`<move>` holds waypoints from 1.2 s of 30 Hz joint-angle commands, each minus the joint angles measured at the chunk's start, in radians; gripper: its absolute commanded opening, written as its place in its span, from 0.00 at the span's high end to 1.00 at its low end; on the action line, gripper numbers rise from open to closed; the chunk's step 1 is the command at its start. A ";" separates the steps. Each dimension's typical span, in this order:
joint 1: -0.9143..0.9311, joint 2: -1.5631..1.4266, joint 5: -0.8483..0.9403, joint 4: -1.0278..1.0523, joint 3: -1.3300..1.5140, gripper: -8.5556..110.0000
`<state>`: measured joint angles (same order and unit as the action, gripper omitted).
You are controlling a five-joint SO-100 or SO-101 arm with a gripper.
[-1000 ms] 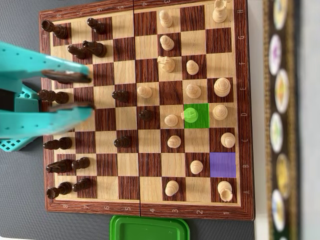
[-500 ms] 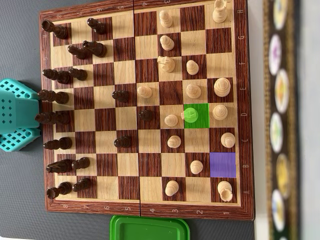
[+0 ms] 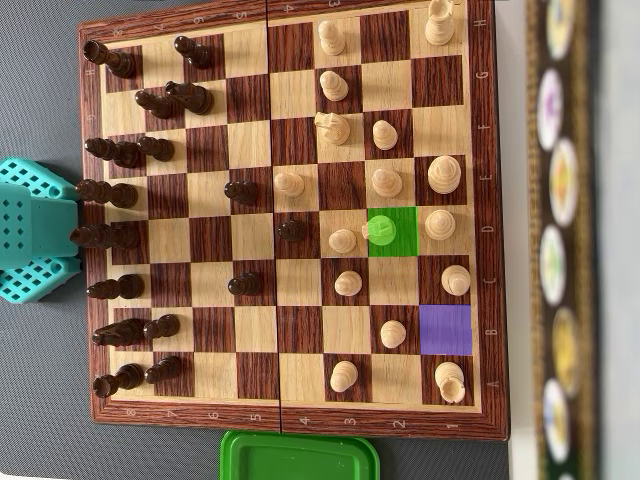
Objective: Play chess
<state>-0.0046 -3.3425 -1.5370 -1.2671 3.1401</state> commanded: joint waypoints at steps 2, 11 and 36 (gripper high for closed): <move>-0.005 -0.003 -0.002 -0.161 0.018 0.83; -0.002 -0.003 0.003 -0.405 0.018 0.83; -0.006 -0.005 0.114 -0.538 0.018 0.83</move>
<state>-0.0061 -3.3563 -1.4327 -1.8040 3.1401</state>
